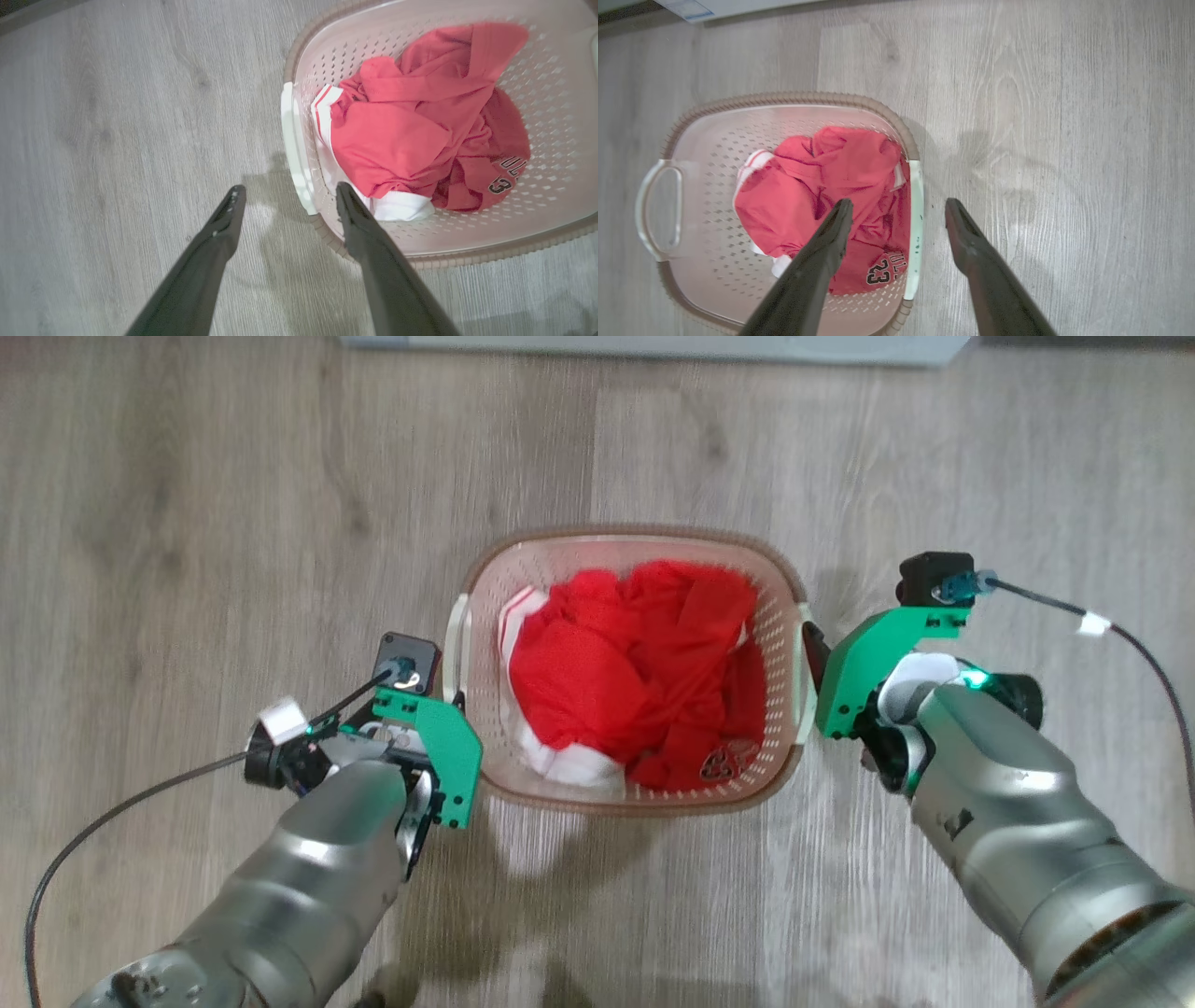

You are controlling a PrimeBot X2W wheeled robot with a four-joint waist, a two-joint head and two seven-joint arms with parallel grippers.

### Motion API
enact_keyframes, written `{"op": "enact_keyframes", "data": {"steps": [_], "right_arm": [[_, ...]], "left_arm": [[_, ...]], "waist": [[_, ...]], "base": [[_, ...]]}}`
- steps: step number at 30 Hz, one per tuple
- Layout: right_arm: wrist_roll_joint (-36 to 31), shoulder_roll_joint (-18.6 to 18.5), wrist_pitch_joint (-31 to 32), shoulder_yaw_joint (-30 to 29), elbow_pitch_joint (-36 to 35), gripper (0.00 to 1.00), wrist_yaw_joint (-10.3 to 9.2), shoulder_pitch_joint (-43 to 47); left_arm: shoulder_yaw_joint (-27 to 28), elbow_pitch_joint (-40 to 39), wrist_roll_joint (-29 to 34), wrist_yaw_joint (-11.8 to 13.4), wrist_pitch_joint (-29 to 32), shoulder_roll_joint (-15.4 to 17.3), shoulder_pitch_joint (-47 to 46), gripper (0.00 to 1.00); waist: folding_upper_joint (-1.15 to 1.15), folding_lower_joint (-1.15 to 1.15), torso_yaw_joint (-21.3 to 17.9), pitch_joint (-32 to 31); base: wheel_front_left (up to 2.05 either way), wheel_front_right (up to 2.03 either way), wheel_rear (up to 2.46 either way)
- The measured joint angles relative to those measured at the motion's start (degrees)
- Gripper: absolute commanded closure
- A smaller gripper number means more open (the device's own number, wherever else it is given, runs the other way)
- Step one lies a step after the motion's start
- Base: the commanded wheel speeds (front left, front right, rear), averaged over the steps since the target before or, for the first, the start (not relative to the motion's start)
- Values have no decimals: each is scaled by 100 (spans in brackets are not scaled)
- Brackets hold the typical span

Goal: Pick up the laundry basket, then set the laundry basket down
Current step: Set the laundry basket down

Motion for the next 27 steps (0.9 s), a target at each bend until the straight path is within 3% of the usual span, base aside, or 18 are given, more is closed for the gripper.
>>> {"op": "enact_keyframes", "data": {"steps": [10, 15, 20, 23, 24, 25, 27], "right_arm": [[646, 13, -933, -11, -411, 0, 0, 169], [673, 16, -1101, -255, -546, 0, 0, 167], [-201, 19, -1109, -1517, -1349, 0, 0, 186], [-929, 21, -1112, -2299, -2307, 0, 0, 480], [-929, 21, -1112, -2299, -2307, 0, 0, 480], [-1265, 18, -1117, -2657, -2986, 0, 0, 901], [-1448, 19, -1117, -2856, -3576, 0, 0, 1399]], "left_arm": [[311, 13, -86, 194, -497, 136, 60, 0], [922, -949, 272, 516, -503, 452, -44, 0], [1870, -2410, 1120, 910, -504, 834, 81, 0], [2498, -3372, 1688, 1017, -510, 977, 461, 0], [2498, -3372, 1688, 1017, -510, 977, 461, 0], [2877, -3989, 2058, 1060, -521, 1024, 793, 0], [3167, -4533, 2423, 1050, -521, 1045, 1090, 0]], "waist": [[0, 0, -214, -915], [0, 0, -310, -1255], [0, 0, -374, -1514], [0, 0, -382, -1669], [0, 0, -382, -1669], [0, 0, -369, -1761], [0, 0, -341, -1843]], "base": [[0, 0, 0], [0, 0, 0], [0, 0, 0], [0, 0, 0], [0, 0, 0], [0, 0, 0], [0, 0, 0]]}}
